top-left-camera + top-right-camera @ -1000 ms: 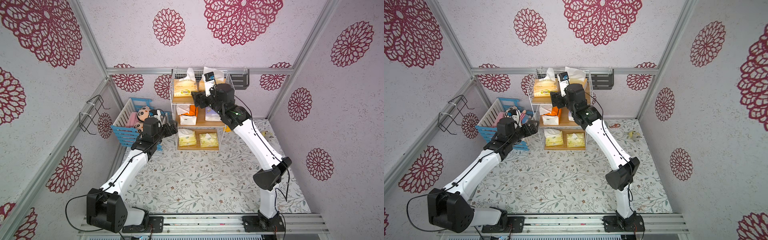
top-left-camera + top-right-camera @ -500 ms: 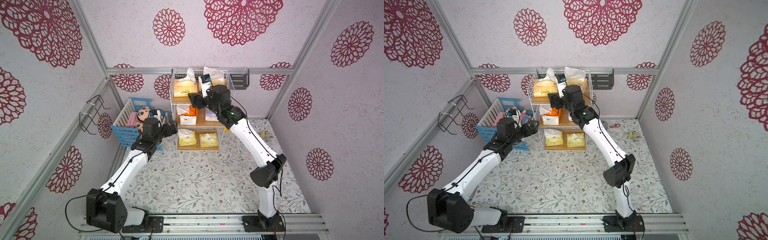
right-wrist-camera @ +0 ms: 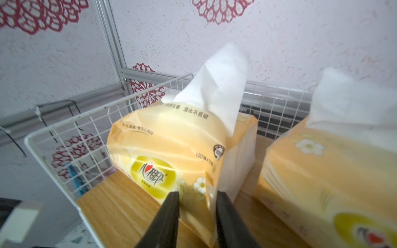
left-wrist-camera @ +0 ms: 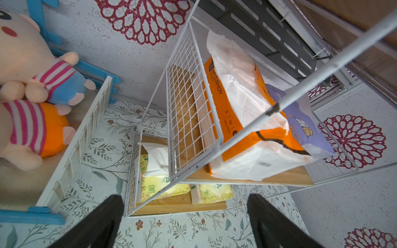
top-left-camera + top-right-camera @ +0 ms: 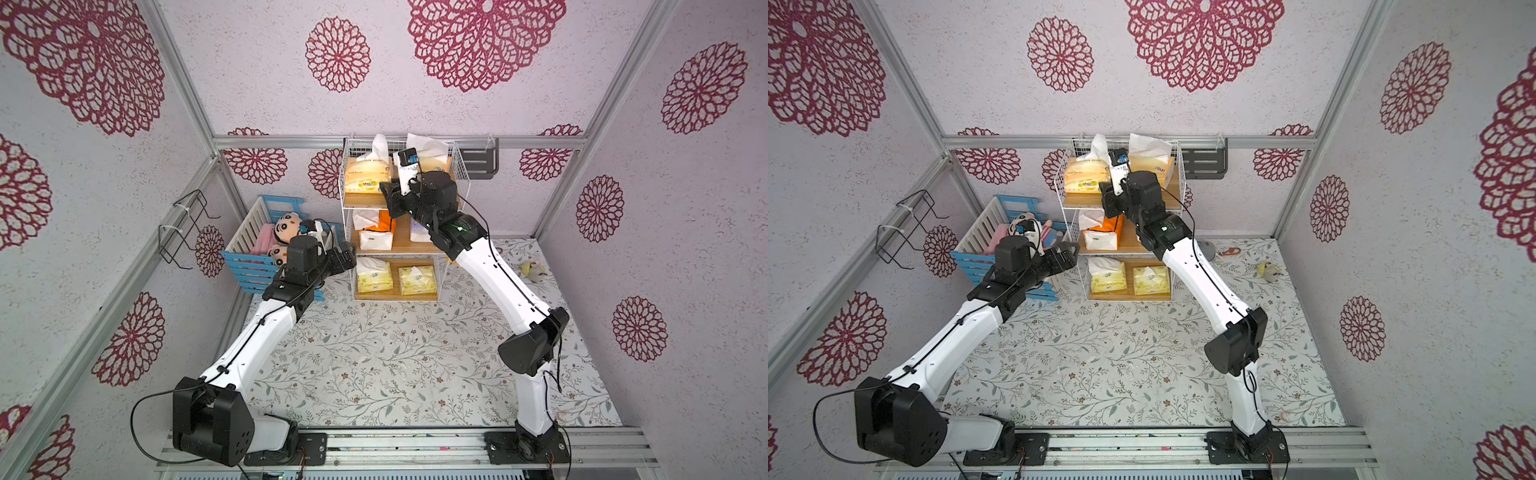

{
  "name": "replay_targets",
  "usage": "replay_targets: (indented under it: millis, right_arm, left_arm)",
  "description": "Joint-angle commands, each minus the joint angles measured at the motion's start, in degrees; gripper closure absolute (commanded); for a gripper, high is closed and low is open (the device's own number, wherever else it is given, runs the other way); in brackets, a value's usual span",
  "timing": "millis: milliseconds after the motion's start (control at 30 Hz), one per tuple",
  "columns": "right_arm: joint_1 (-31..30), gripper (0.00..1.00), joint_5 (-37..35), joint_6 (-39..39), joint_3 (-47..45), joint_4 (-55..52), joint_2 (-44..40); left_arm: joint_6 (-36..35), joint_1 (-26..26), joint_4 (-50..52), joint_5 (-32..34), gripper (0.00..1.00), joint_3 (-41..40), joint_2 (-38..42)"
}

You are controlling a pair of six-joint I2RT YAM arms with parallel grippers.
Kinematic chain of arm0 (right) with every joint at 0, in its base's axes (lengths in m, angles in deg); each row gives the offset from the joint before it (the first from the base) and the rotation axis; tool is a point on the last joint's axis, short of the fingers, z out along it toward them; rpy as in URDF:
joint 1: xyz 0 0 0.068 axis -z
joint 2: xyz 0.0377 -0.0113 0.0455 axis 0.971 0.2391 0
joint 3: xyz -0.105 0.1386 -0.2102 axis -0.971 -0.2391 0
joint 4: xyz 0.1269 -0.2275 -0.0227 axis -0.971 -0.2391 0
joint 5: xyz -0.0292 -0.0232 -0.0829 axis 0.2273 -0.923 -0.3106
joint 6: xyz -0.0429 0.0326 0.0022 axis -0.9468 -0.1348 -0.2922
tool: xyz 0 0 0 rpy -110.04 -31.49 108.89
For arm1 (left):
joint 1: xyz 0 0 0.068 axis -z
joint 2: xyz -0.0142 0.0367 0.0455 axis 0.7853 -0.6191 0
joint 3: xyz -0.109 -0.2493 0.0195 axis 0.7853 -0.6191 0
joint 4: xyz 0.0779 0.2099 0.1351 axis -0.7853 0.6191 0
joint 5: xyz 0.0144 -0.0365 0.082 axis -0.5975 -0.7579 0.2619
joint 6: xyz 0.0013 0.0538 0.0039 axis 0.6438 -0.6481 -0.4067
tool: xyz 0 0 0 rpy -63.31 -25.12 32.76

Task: Remove the tissue boxes from the shelf
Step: Pick up a box of tissues from the shelf, then place the box of tissues at the center of the board.

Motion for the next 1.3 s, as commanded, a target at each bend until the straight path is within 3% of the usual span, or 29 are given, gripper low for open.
replay_targets:
  millis: [0,67,633,900,1100,1267]
  right_arm:
    - [-0.11,0.86,1.54,-0.25,1.63,2.25,-0.65]
    - [-0.19,1.00,1.97,-0.49,1.63,2.07,-1.15]
    - [-1.29,1.00,1.82,-0.63,-0.18,-4.73,-9.86]
    - [-1.35,1.00,-1.03,0.03,-20.60,2.25,-21.98]
    - [-1.43,1.00,3.16,4.25,-37.27,11.97,-33.05]
    - [-2.77,1.00,2.86,7.03,-48.30,15.61,-42.49]
  left_arm:
    - [-0.36,0.70,1.30,0.55,0.03,-0.17,1.72]
    - [-0.36,0.70,1.68,0.99,0.03,-0.21,2.11]
    - [1.09,1.19,5.13,3.77,0.03,1.39,6.12]
    - [2.21,2.54,5.24,4.87,0.03,2.67,6.30]
    - [1.53,3.60,6.69,6.31,0.03,4.08,6.20]
    - [-2.25,3.74,9.62,12.81,0.03,4.44,9.59]
